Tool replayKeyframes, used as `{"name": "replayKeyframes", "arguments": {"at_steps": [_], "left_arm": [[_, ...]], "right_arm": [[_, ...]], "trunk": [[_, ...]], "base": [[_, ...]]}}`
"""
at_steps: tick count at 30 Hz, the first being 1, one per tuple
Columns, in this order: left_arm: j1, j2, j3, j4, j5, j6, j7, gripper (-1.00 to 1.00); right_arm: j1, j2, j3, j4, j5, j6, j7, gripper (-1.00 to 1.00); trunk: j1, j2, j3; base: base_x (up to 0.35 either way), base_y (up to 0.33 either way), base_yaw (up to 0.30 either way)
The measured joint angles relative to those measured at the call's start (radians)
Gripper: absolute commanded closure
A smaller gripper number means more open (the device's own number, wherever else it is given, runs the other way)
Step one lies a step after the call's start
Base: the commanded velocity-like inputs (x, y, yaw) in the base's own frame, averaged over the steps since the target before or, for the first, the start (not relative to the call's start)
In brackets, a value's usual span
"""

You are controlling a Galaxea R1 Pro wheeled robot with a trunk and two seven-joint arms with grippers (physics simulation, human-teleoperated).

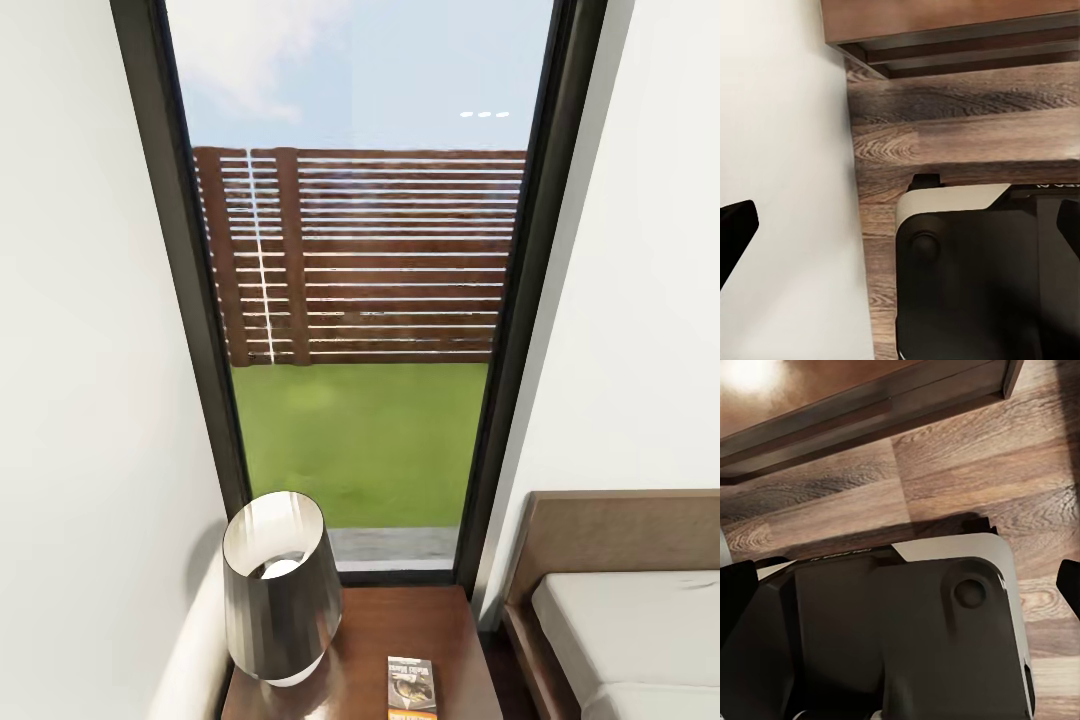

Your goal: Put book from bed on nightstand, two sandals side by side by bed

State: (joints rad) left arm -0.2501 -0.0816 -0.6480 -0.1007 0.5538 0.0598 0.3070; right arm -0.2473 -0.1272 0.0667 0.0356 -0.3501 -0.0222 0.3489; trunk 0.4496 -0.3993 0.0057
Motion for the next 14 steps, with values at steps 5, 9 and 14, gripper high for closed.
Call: {"name": "replayKeyframes", "arguments": {"at_steps": [5,9,14], "left_arm": [[0.0,0.0,0.0,0.0,0.0,0.0,0.0,-1.0],[0.0,0.0,0.0,0.0,0.0,0.0,-0.001,-1.0],[0.0,0.0,0.0,0.0,0.0,0.0,0.0,-1.0]], "right_arm": [[0.0,0.0,0.001,0.0,0.0,0.0,0.0,-1.0],[0.0,0.0,0.001,0.0,0.0,0.0,0.0,-1.0],[0.0,0.0,0.0,0.0,0.0,0.0,0.0,-1.0]], "trunk": [[0.0,0.0,0.0],[0.0,0.0,0.0],[0.0,0.0,0.0]], "base": [[0.0,0.0,0.0],[0.0,0.0,0.0],[0.0,0.0,0.0]]}}
